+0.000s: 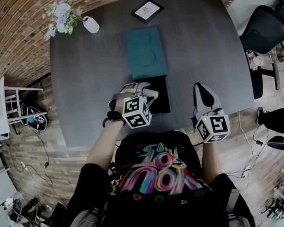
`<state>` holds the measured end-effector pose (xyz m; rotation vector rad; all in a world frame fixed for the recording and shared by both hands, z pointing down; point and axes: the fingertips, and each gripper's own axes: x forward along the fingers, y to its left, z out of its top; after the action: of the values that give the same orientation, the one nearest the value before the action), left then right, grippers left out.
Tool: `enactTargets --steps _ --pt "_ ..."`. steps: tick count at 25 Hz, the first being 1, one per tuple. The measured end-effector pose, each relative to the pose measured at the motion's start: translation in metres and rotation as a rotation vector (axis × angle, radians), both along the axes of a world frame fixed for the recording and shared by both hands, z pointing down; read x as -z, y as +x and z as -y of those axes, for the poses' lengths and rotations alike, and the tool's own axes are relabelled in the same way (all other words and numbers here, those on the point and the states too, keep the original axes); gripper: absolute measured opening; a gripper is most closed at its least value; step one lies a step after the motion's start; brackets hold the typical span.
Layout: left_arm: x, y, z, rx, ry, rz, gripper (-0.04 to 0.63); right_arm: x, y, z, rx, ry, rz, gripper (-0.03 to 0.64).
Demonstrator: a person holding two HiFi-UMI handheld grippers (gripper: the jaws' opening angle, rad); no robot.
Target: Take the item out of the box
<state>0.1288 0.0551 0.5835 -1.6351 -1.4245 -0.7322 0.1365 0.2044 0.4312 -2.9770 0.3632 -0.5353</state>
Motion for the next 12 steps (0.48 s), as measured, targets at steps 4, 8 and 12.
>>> enactTargets --steps 4,8,12 --pt "-0.009 -0.003 -0.004 -0.027 0.024 0.048 0.215 -0.002 -0.004 -0.005 -0.016 0.005 0.007 0.002" --pt "-0.018 -0.004 -0.007 -0.066 0.076 0.052 0.225 -0.003 -0.009 -0.011 -0.033 0.015 0.012 0.002" --pt "-0.029 -0.008 -0.005 -0.137 0.162 0.036 0.226 -0.005 -0.011 -0.013 -0.045 0.020 0.017 0.002"
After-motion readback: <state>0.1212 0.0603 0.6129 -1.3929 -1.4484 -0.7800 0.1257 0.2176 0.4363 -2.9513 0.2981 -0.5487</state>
